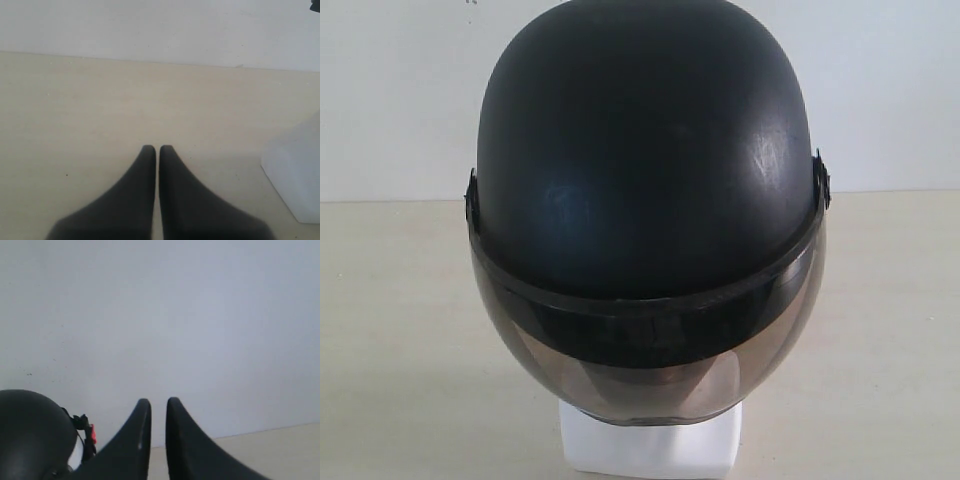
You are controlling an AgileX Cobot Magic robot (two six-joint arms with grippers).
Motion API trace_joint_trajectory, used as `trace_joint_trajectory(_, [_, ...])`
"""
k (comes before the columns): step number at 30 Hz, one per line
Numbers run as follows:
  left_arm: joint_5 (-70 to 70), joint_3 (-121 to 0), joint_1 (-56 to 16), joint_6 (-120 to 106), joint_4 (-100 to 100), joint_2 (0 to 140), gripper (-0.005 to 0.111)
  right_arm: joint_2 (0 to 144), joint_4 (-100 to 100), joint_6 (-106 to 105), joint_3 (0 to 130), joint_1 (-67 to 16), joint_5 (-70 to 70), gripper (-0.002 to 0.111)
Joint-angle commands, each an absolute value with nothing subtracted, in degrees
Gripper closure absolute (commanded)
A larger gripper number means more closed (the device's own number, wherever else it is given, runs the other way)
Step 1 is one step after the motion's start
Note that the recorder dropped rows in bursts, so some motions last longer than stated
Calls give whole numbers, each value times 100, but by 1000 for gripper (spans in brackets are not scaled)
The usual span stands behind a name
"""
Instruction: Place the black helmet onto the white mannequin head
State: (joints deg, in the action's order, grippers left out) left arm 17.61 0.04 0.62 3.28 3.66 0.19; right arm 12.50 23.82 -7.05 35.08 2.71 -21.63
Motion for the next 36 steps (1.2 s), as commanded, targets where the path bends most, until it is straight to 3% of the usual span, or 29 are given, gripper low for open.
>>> trace_joint_trajectory(1, [1737, 0, 57, 298, 410, 0, 102, 660, 2418, -759, 2264, 305, -1297, 96])
trace_joint_trajectory(17, [1757, 0, 57, 298, 410, 0, 102, 308, 2407, -724, 55, 285, -1094, 96])
trace_joint_trajectory(26, [1757, 0, 57, 298, 410, 0, 102, 308, 2286, -693, 0, 285, -1177, 96])
trace_joint_trajectory(31, [1757, 0, 57, 298, 410, 0, 102, 157, 265, -267, 0, 285, -1188, 96])
trace_joint_trajectory(36, [1757, 0, 57, 298, 410, 0, 102, 0, 226, -183, 0, 285, -1752, 96])
